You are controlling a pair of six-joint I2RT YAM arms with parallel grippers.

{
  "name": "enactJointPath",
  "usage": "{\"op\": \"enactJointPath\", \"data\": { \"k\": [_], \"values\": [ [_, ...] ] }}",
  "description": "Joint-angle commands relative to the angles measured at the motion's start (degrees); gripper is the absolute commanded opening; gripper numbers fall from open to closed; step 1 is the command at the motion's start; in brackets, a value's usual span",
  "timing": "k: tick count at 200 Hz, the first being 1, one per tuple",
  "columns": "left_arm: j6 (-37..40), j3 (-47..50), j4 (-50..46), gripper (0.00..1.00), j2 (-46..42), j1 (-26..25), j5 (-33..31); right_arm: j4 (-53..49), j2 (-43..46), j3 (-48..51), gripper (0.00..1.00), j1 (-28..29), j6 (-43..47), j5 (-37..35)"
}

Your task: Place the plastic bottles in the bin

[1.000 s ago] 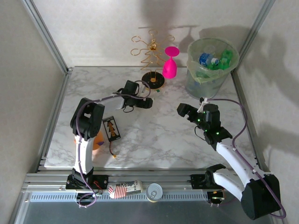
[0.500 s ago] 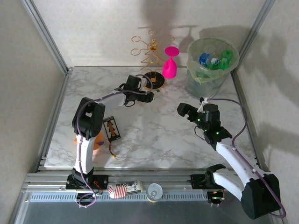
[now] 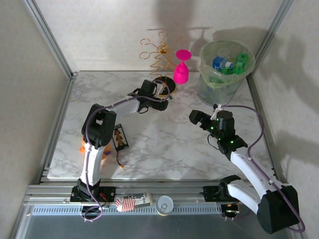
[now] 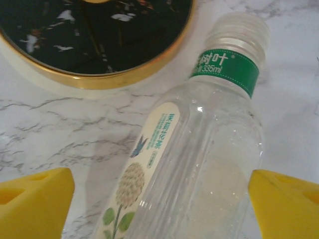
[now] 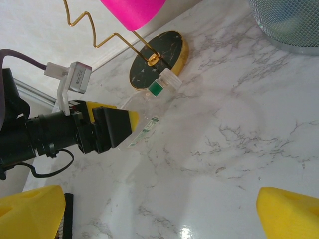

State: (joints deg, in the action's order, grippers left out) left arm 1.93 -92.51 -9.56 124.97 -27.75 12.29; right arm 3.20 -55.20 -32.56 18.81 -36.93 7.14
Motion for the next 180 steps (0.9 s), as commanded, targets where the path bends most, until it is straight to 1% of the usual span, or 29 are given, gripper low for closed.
{"op": "enactJointPath", "data": {
  "k": [1, 32, 66, 76, 111, 132, 155, 180],
  "values": [
    [2.4, -2.1, -4.6, 0.86, 2.6, -0.4, -1.1, 0.0, 0.0, -0.1, 0.99, 0.4, -0.4, -0.6],
    [3.2, -2.9, -5.2, 0.87, 3.5, -1.2, -2.6, -0.3, 0.4, 0.0, 0.99, 0.4, -0.4, -0.9],
    [2.9, -4.1, -5.8, 0.88, 4.7, -1.5, -2.6, -0.8, 0.8, -0.1, 0.99, 0.4, -0.4, -1.0],
    [2.9, -4.1, -5.7, 0.86, 4.8, -1.6, -2.6, -1.1, 0.9, -0.1, 0.99, 0.4, -0.3, -1.3],
    [2.8, -4.2, -5.8, 0.69, 4.7, -1.9, -2.0, -1.5, 1.6, -0.1, 0.99, 0.5, -0.4, -1.9],
    [2.7, -4.0, -5.7, 0.58, 4.4, -2.0, -1.4, -1.6, 1.7, -0.1, 0.99, 0.4, -0.4, -1.7],
    [1.4, -2.2, -4.3, 0.47, 2.8, -2.4, -0.8, -1.2, 1.9, 0.0, 0.99, 0.5, -0.7, -1.1],
    [-1.2, 3.1, 1.2, 0.44, -2.3, -2.7, 0.7, -0.2, 2.2, 0.0, 0.99, 0.5, -1.3, 0.3]
  ]
}}
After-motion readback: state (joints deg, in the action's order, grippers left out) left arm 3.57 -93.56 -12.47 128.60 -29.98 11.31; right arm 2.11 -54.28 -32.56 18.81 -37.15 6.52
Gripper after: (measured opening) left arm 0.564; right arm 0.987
